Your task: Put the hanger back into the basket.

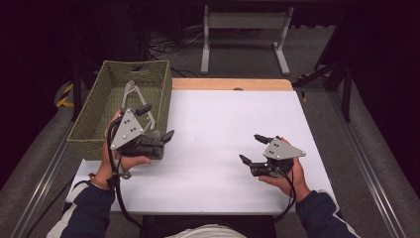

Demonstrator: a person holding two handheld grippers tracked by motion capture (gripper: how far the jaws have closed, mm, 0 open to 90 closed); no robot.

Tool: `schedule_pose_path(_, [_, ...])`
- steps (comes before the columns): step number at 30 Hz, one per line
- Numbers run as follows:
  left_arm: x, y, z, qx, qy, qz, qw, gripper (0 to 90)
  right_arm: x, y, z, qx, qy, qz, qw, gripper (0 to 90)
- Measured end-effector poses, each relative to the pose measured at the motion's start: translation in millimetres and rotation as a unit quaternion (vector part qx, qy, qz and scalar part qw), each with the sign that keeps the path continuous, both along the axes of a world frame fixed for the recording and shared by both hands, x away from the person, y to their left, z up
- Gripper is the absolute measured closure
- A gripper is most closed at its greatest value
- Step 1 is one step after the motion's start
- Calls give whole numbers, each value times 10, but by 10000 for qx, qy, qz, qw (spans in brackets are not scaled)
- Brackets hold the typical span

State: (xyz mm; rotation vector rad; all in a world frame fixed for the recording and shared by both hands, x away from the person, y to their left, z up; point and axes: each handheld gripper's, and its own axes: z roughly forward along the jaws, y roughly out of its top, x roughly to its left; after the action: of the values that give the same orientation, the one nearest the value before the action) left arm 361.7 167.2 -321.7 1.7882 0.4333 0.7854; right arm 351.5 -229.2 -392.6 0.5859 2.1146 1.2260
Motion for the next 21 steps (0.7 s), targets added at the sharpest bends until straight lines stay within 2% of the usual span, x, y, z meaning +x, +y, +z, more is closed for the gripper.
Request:
schedule_pose_path(5, [-132, -188, -46, 50, -90, -252, 9996, 71, -59, -67, 16, 113, -16, -66, 9999, 211])
schedule_pose_path(7, [-158, -293, -102, 146, -50, -389, 9991, 71, -84, -91, 6, 104, -36, -98, 9999, 211])
schedule_pose_path(13, [-157, -441, -249, 267, -7, -459, 9986, 76, -120, -97, -2, 52, -89, -117, 9999, 212])
schedule_pose_path(18, [-125, -531, -443, 393, 201, -559, 9975, 83, -150, -117, -25, 20, -104, -164, 9998, 213])
schedule_pose_path(21, [-103, -535, -551, 462, 247, -529, 9972, 84, -178, -135, -42, 14, -122, -180, 9998, 213])
